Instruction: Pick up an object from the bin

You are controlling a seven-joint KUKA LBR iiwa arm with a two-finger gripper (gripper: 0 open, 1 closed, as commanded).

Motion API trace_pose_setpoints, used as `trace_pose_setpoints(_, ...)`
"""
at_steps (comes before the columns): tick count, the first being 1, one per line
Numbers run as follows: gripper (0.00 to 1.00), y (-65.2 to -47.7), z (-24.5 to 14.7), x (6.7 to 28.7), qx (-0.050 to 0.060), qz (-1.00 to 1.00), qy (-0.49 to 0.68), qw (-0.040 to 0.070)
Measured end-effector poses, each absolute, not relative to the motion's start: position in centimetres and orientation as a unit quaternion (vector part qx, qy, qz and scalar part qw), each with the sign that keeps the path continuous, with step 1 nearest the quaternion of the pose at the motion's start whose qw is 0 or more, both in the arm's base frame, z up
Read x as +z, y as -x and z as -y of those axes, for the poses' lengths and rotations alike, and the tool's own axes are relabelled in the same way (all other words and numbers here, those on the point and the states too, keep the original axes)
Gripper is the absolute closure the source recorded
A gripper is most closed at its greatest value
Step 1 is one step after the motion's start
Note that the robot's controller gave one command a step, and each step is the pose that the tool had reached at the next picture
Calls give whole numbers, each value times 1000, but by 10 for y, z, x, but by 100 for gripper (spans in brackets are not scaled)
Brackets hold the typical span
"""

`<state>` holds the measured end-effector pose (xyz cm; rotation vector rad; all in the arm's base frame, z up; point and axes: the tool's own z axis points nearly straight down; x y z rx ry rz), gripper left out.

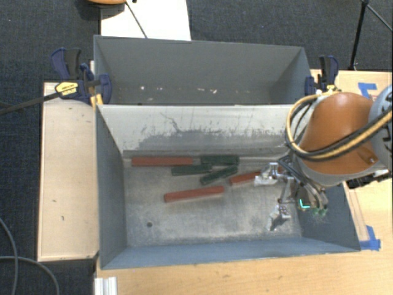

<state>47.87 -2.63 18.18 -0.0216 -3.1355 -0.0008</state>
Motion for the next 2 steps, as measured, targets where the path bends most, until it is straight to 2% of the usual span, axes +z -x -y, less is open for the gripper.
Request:
trace_pose_setpoints(1, 0, -481, 26, 185, 0, 1000, 6, -1)
trace_pose_setpoints(2, 0, -527, -28, 98, -1, 1000, -1, -3)
